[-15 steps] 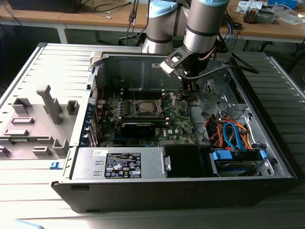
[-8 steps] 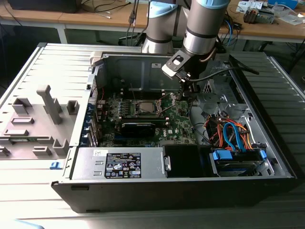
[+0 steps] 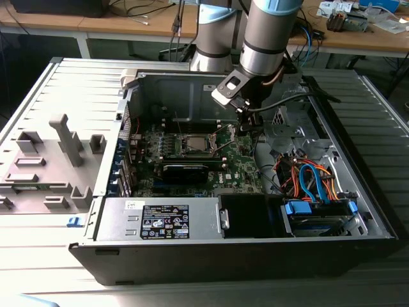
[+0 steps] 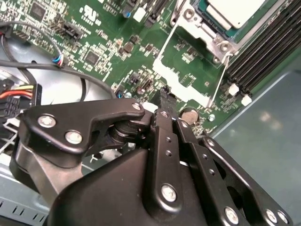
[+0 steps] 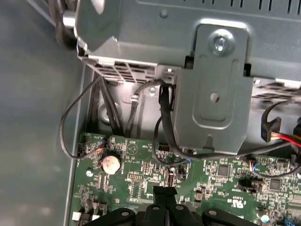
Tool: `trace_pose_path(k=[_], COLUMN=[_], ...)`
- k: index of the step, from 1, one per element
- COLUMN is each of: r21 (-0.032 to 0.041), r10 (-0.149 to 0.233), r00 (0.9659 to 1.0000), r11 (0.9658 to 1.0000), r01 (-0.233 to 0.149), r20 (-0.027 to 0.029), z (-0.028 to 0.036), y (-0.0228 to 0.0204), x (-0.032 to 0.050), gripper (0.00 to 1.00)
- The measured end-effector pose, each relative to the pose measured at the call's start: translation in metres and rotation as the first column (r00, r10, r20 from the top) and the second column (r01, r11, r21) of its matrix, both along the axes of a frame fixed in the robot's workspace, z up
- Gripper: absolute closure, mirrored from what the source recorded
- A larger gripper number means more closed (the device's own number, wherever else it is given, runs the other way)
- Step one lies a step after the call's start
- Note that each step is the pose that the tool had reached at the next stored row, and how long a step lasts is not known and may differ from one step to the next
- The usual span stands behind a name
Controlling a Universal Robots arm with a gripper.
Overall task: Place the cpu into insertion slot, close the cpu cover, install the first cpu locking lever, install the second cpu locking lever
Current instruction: 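Close the cpu cover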
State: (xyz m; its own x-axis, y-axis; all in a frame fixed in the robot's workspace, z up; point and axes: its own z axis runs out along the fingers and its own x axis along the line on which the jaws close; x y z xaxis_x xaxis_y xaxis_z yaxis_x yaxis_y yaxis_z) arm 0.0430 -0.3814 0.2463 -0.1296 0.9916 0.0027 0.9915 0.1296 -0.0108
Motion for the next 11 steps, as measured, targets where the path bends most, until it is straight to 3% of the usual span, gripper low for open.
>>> trace_pose_path(k=[5,11], r21=[0.0012,0.0019], r10=[0.000,-0.002], r00=[1.0000,1.0000], r11=[1.0000,1.0000], r01=[0.000,0.002], r20=[0.0001,0.0001], z=[-0.0002,-0.0003], y=[0.0000,0.0000], x=[-0.0087,-0.0096], gripper=[0.89,0.89])
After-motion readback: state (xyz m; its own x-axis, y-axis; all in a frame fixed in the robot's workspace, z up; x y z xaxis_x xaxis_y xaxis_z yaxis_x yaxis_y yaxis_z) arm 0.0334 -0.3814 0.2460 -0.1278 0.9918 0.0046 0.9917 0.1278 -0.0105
